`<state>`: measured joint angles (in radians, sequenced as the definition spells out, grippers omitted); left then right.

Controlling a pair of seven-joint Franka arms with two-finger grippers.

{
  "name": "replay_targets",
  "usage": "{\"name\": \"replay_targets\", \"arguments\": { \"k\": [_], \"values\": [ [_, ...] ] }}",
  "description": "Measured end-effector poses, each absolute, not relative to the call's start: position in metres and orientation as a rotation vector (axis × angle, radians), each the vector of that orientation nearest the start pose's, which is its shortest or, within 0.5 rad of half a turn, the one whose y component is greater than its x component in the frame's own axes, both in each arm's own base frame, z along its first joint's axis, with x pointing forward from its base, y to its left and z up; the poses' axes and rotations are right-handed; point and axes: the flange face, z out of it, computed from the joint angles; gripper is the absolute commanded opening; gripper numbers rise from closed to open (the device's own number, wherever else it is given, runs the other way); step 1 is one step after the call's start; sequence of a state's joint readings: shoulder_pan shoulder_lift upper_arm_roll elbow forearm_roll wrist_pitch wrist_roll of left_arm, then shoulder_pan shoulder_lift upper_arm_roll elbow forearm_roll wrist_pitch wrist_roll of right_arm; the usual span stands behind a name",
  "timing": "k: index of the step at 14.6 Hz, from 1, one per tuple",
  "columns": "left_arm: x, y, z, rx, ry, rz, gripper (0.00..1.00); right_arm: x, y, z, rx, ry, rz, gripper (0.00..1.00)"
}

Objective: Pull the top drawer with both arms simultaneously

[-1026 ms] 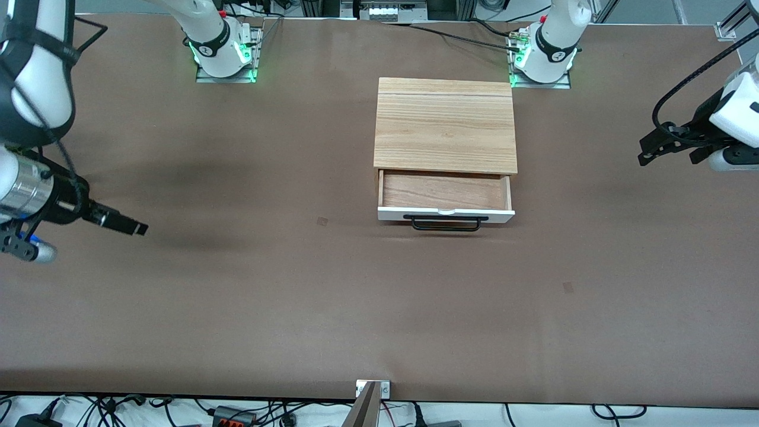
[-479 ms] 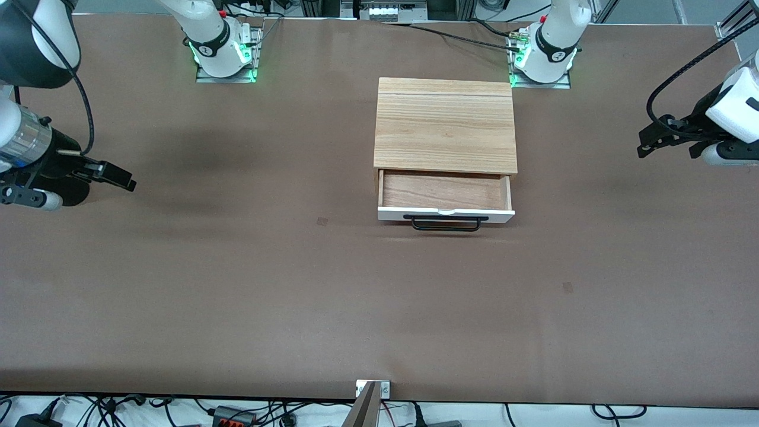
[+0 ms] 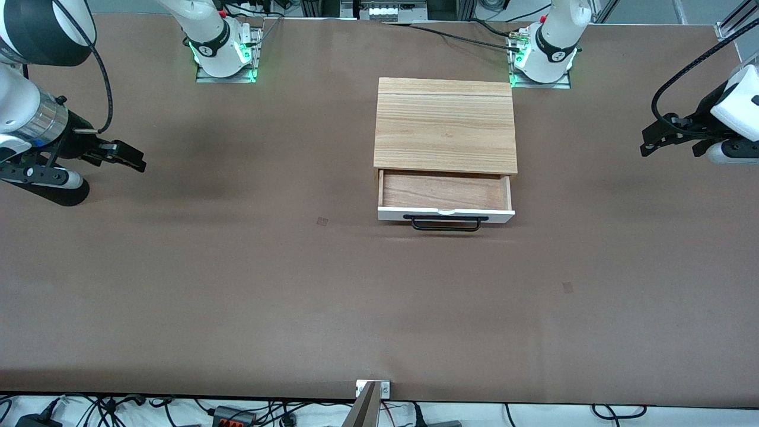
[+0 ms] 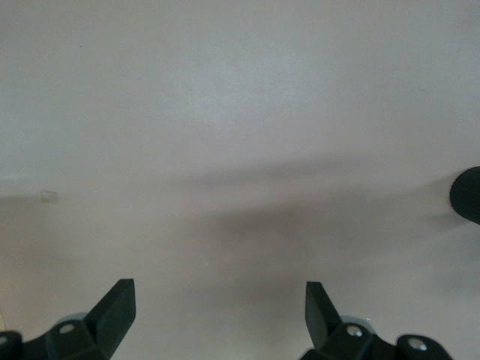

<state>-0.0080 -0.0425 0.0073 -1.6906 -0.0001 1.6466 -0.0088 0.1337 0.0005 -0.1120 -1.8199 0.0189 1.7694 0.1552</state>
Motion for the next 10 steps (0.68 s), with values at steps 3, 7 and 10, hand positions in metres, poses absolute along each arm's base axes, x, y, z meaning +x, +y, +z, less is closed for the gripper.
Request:
{"name": "replay_targets", "arguments": {
  "k": [3,7,10],
  "values": [
    [0.5461,-0.0017,0.5991,-3.142,-0.009,-0.002,1.00,0.5573,0.0126,0.5226,-3.120,0.218,0.082,1.00],
    [0.5461,-0.0046,0.6017,-3.142,-0.001,-0.008,1.00,0.5573,0.0126,0.5226,-3.120,0.218,0.082,1.00],
    [0.5458,-0.0056,0.6074,-3.142,0.002,-0.017,1.00,0.5573,0.0126,0.5225,-3.120,0.217,0.082,1.00]
  ]
}}
